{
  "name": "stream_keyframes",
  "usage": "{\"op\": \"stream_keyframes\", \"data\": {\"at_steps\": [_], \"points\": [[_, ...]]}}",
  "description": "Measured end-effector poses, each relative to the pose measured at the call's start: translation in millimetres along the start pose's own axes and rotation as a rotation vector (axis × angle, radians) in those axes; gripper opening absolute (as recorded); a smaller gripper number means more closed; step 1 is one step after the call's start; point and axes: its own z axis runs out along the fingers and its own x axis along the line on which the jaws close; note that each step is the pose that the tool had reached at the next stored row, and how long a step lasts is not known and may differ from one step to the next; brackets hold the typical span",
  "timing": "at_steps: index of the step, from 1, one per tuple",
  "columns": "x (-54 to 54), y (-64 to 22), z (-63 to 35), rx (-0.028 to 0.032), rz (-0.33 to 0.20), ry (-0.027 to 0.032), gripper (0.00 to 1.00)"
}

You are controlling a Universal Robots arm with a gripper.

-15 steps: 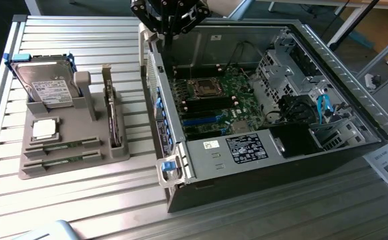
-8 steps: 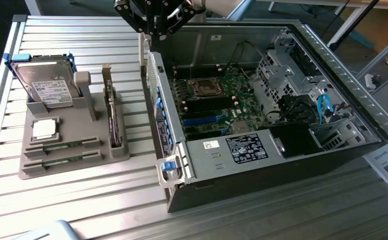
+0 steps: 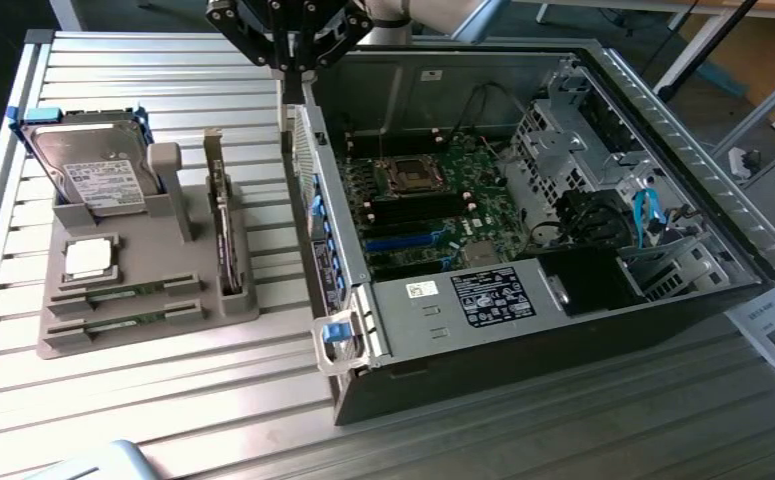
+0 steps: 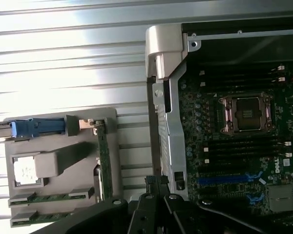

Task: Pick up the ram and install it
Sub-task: 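Reach for the ram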

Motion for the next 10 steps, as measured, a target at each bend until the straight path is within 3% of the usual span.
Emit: {"op": "stream_keyframes", "data": {"at_steps": [10], "points": [[31.2, -2.4, -0.4, 0.0, 0.0, 0.0013, 0.1]]}}
